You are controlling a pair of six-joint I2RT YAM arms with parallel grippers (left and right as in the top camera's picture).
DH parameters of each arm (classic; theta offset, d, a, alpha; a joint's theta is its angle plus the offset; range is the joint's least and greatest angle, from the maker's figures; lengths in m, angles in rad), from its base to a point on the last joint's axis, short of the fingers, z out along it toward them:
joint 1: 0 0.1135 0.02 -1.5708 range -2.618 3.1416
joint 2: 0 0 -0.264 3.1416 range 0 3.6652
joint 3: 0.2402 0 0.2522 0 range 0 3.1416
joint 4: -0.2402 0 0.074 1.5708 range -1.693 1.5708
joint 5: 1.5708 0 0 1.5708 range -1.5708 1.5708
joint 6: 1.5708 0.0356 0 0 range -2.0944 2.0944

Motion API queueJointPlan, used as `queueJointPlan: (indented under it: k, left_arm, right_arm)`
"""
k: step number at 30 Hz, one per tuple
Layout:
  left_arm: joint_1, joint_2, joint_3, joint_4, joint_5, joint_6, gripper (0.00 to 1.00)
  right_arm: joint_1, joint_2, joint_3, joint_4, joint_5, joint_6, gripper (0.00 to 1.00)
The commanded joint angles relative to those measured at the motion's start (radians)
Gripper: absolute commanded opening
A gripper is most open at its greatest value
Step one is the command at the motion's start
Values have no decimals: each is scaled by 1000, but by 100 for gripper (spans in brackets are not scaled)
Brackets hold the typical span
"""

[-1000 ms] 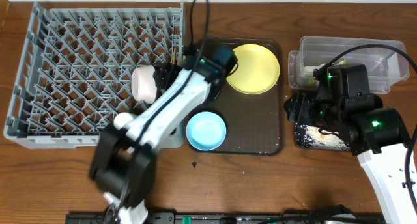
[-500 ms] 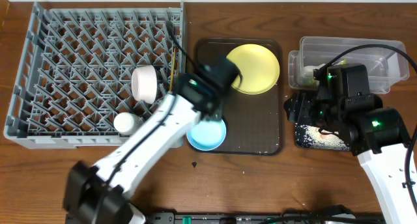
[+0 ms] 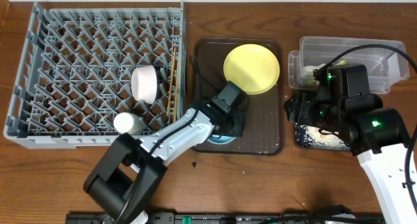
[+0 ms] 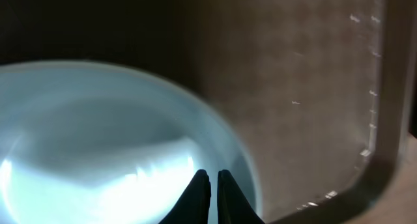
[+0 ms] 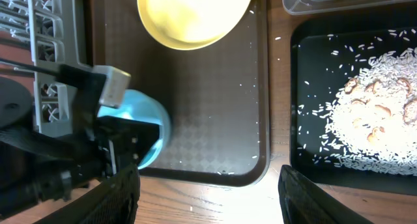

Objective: Sort waste into correct bins and load items into the dishwasher
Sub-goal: 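Reach the left gripper to the light-blue bowl and grasp its rim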

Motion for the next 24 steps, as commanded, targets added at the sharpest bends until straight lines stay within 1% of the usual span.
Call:
queueJointPlan:
  k: [1,4,6,8,9,10,13,17,21,24]
  left_arm:
    - [-19,27,-9,46,142,41,8]
    - [-21,15,12,86,269,93,9]
    - [-20,-5,34,56,267,106,11]
    - [3,-66,60,-43,180,97,17]
    - [15,-91,68,-78,153,95,17]
    - [31,-123,74,-117,121,95,22]
    - [72,-211,76,-210,31,95,26]
    - [90,-233,58,-298,-156,100,35]
    - [91,-175,4,-282,-154,102,38]
    - [91,-115,-6,-261,-93,99,39]
  right_arm:
    - [-7,-11,5,0,2,8,66]
    - [-7,-11,5,3,2,8,66]
    - [-7,-11,5,5,2,8,66]
    - [-7,-11,5,5,2,8,66]
    - [-7,-11,5,3,2,8,66]
    - [-7,-11,5,3,2,8,66]
    - [-7,-11,5,3,2,8,66]
    - [-7,-11,5,3,2,8,67]
    - [-7,-11,5,3,2,8,67]
    - [-7,-11,5,3,2,8,67]
